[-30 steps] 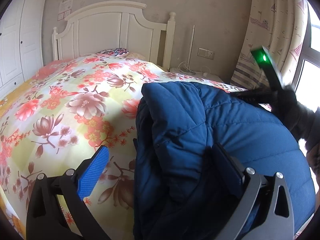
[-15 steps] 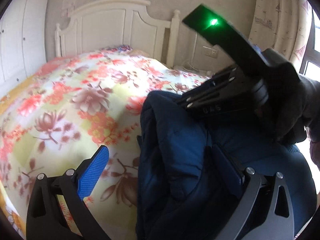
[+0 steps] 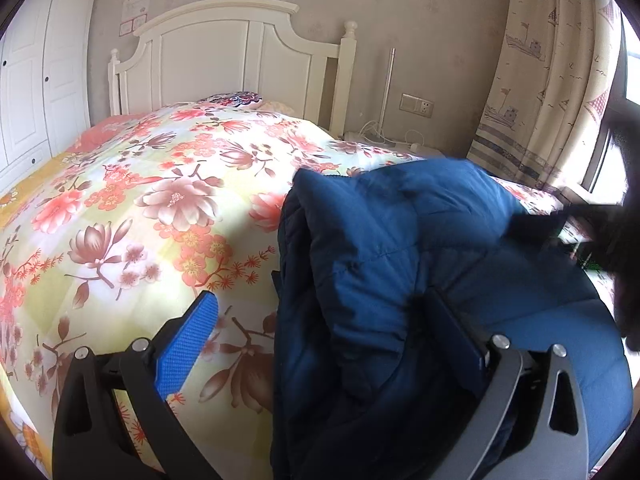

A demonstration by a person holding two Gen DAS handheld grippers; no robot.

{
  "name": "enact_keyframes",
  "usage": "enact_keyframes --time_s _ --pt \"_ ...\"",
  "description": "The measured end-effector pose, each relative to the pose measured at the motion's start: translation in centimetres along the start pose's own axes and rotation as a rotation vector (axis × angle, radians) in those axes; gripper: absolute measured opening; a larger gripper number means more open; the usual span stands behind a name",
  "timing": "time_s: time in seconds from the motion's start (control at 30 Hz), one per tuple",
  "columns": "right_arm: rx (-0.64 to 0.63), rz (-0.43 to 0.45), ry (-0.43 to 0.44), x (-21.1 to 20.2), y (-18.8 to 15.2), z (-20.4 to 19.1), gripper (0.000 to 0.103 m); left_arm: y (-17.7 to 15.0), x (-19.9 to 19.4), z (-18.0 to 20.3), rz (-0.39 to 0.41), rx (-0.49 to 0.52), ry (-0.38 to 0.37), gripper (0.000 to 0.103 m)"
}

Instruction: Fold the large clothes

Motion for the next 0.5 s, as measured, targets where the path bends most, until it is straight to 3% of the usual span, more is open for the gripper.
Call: enact_keyframes --time_s 0.07,0.17,0.27,0.33,0.4,0.43,0.5 --pt "0.054 0.024 0.035 -0.3 0.2 0.5 0.039 -0.1 0.2 0.1 -0.012 0.004 -0.007 0.101" --pt "0.036 0.025 -0.014 -2.6 0.9 -0.9 0.038 -0.1 0.0 0.3 -0.007 0.018 0.012 0.101" --pt "-0.037 0.130 0.021 -6.8 0.9 -4.8 0.039 -0.1 -0.1 0.3 -0.005 0.017 0.018 0.101" --pt "-0.044 0.137 0.043 -7.4 -0.6 -6.3 0.047 -0.1 0.0 0.3 -0.004 0.015 0.017 0.101" --pt "-0.064 0.070 0.029 -5.7 -3.7 -7.1 0.052 -0.1 -0.1 0.3 -0.003 0.013 0.016 0.101" --pt "-0.104 0.121 -0.010 -5.8 -4.2 -7.3 0.052 -0.1 -0.1 0.5 -0.006 0.013 0.005 0.101" --pt "-0.073 0.119 0.006 -6.6 -4.3 -7.2 0.052 -0.2 -0.2 0.5 -0.017 0.013 -0.010 0.101"
Point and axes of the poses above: each gripper's, at about its wrist camera, not at the fingertips, and x roughly the way its jaws point, z to its right, y to its top, the point moved 10 cm from there along x, roughly the way its jaws point, and after that the axes turned 13 degrees about y, right-handed, at the moved point
